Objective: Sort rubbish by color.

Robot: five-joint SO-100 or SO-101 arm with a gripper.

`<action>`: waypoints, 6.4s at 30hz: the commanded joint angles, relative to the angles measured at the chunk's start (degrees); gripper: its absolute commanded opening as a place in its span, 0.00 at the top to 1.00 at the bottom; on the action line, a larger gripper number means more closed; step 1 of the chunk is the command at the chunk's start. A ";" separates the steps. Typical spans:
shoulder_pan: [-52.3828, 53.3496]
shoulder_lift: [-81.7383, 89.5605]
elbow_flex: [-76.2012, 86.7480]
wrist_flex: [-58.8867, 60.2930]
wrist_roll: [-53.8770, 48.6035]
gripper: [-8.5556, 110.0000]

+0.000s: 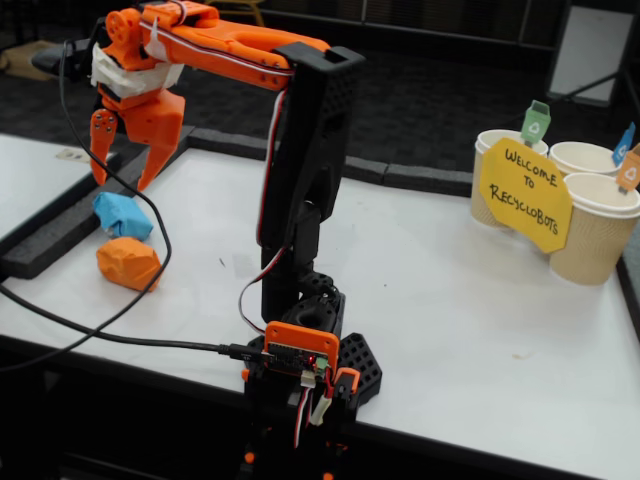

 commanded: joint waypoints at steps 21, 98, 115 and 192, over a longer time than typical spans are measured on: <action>8.44 -15.21 -12.83 -7.91 -15.12 0.74; 57.04 67.06 24.79 5.19 13.80 0.93; 92.29 81.30 35.68 -2.20 29.97 0.93; 106.00 -11.95 -22.50 -44.03 30.85 0.83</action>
